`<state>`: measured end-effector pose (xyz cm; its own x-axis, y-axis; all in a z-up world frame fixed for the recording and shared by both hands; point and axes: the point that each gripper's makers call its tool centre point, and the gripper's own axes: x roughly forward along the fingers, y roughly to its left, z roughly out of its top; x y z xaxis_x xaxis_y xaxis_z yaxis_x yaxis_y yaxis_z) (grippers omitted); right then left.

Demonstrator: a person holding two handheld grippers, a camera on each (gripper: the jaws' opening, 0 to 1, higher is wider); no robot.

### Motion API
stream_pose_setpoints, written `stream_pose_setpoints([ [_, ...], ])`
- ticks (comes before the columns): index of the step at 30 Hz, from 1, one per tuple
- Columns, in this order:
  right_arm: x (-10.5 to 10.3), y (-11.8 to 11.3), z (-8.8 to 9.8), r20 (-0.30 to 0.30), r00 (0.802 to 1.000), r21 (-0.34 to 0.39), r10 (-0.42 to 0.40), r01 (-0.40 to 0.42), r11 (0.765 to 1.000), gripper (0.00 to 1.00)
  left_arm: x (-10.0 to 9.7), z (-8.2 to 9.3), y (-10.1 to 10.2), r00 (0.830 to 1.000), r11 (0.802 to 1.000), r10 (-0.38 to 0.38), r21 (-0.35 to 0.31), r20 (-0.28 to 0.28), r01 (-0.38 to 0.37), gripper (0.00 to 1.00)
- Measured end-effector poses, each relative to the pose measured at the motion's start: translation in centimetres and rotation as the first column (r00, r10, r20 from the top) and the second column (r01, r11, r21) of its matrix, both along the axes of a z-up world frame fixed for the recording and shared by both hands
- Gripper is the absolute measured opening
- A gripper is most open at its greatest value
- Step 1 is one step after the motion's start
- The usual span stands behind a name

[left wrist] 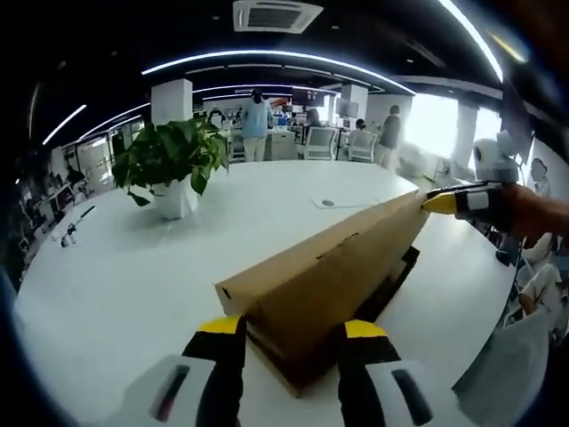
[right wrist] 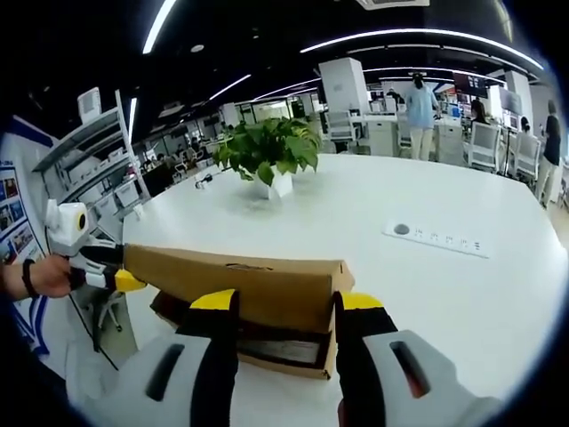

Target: Operate the shoe box by opening the lid, removing the specified soft item, and placing it in the target area until the item is outside and the box remains undamaged.

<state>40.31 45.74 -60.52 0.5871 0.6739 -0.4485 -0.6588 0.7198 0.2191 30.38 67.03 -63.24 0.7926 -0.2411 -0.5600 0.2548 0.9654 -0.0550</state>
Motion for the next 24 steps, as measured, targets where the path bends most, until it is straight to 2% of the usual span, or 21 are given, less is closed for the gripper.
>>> stream_pose_setpoints([
  [6, 0.8, 0.3, 0.9, 0.013, 1.000, 0.015, -0.008, 0.008, 1.000, 0.39, 0.4, 0.6, 0.5, 0.999, 0.999, 0.027, 0.020, 0.023, -0.028, 0.35],
  [10, 1.1, 0.7, 1.5, 0.039, 0.999, -0.001, 0.009, -0.009, 1.000, 0.39, 0.9, 1.0, 1.2, 0.997, 0.998, 0.065, 0.000, 0.045, -0.065, 0.32],
  [13, 1.6, 0.8, 1.9, 0.040, 0.999, 0.009, 0.002, -0.003, 1.000, 0.39, 1.2, 1.2, 1.5, 0.995, 0.997, 0.081, 0.014, 0.055, -0.082, 0.29],
  [19, 2.1, 1.1, 2.6, 0.053, 0.999, 0.017, 0.000, 0.000, 1.000, 0.39, 1.7, 1.7, 2.1, 0.991, 0.993, 0.115, 0.011, 0.071, -0.116, 0.23],
  [22, 2.3, 1.2, 2.8, 0.059, 0.998, 0.019, 0.001, -0.002, 1.000, 0.39, 1.9, 1.9, 2.6, 0.987, 0.990, 0.142, -0.014, 0.079, -0.142, 0.19],
  [24, 2.5, 1.2, 3.0, 0.063, 0.998, 0.020, 0.001, -0.002, 1.000, 0.39, 2.0, 2.0, 2.8, 0.985, 0.988, 0.152, -0.001, 0.084, -0.152, 0.16],
])
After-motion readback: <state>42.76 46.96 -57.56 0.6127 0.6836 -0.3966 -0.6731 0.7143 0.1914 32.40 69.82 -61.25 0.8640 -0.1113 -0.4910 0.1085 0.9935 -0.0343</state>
